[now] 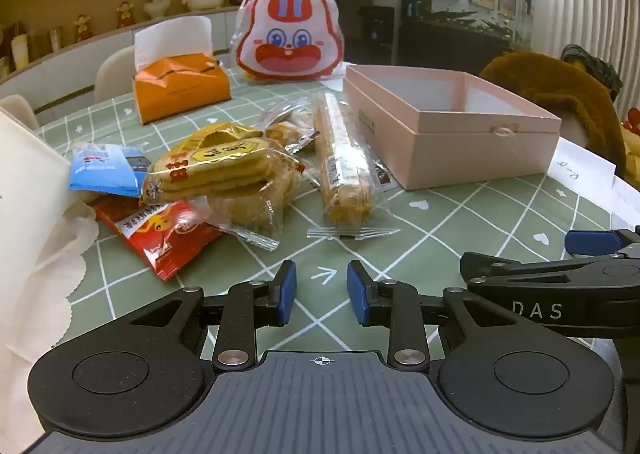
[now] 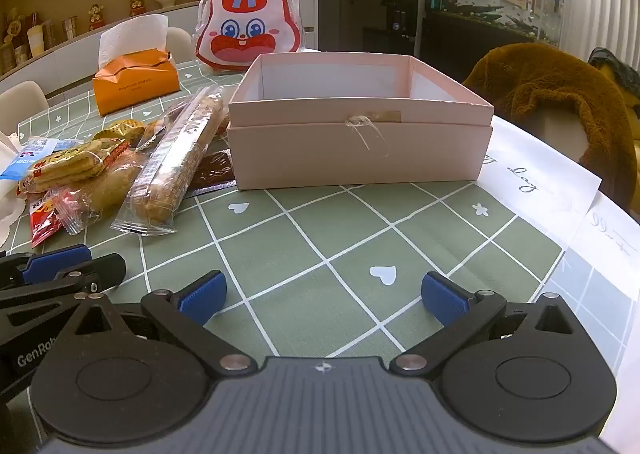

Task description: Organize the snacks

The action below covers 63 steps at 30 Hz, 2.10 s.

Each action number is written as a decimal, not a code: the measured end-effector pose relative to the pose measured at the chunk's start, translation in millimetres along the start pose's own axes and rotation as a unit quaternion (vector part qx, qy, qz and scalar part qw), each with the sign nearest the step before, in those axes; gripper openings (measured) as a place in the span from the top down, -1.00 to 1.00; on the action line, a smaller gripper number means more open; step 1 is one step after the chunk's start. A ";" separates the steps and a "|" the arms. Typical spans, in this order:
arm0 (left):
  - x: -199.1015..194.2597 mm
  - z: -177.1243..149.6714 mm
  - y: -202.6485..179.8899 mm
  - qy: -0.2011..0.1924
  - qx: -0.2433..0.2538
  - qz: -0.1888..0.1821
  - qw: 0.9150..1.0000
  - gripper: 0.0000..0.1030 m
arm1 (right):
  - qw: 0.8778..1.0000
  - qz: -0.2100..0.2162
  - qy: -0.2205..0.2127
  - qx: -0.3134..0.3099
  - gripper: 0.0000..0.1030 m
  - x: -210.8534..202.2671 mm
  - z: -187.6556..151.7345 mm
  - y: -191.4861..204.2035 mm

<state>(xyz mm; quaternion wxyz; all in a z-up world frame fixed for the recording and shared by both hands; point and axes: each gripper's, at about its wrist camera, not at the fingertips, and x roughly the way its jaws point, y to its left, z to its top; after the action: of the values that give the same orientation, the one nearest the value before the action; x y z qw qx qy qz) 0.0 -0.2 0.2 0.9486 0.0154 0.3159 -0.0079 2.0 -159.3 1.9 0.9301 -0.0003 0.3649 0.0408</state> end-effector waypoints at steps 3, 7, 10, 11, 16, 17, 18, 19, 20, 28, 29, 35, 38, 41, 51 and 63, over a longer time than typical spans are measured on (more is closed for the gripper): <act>0.0 0.3 1.3 0.001 -0.007 -0.006 1.000 0.35 | 1.000 0.000 0.000 0.000 -1.00 0.0 -0.1 0.0; 0.0 0.1 0.6 0.000 -0.005 -0.003 1.000 0.35 | 1.000 0.000 0.000 0.000 -1.00 0.1 -0.1 0.1; 0.0 0.1 0.7 0.000 -0.005 -0.004 1.000 0.35 | 1.000 0.000 0.000 0.000 -1.00 0.2 -0.1 0.1; 0.0 0.1 0.7 0.000 -0.005 -0.004 1.000 0.35 | 1.000 0.000 0.000 0.000 -1.00 0.2 -0.1 0.1; 0.0 0.1 0.7 0.000 -0.005 -0.004 1.000 0.35 | 1.000 0.000 0.000 0.000 -1.00 0.2 0.0 0.2; 0.0 0.1 0.7 0.000 -0.005 -0.004 1.000 0.35 | 1.000 0.000 0.000 0.000 -1.00 0.2 0.0 0.1; 0.0 0.1 0.8 0.000 -0.005 -0.004 1.000 0.35 | 1.000 0.000 0.000 0.000 -1.00 0.2 0.0 0.1; 0.0 0.2 0.7 0.000 -0.006 -0.004 1.000 0.35 | 1.000 0.000 0.000 0.000 -1.00 0.2 0.0 0.2; -0.1 0.2 0.5 0.000 -0.005 -0.004 1.000 0.35 | 1.000 0.000 0.000 0.000 -1.00 0.2 0.0 0.2; -0.1 0.2 0.7 0.000 -0.006 -0.004 1.000 0.35 | 1.000 0.000 0.000 0.000 -1.00 0.2 0.1 0.2; -0.1 0.1 0.8 0.000 -0.006 -0.004 1.000 0.35 | 1.000 0.000 0.000 0.000 -1.00 0.2 0.1 0.2; -0.1 0.1 0.8 0.000 -0.006 -0.004 1.000 0.35 | 1.000 0.000 0.000 0.000 -1.00 0.2 0.2 0.1; -0.1 0.2 0.6 0.000 -0.006 -0.004 1.000 0.35 | 1.000 0.000 0.000 0.000 -1.00 0.3 0.3 0.1; -0.1 0.2 0.7 0.000 -0.006 -0.005 1.000 0.35 | 1.000 0.000 0.000 0.000 -1.00 0.3 0.3 0.0; -0.1 0.2 0.9 0.000 -0.006 -0.005 1.000 0.35 | 1.000 0.000 0.000 0.000 -1.00 0.2 0.2 0.1; 0.0 0.2 0.6 0.000 -0.007 -0.005 1.000 0.35 | 1.000 0.000 0.000 0.000 -1.00 0.4 0.1 0.3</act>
<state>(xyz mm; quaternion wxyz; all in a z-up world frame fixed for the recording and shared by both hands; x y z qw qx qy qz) 0.1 0.4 0.4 0.9485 0.0074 0.3164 -0.0105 2.3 -158.9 1.8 0.9302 0.0002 0.3648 0.0409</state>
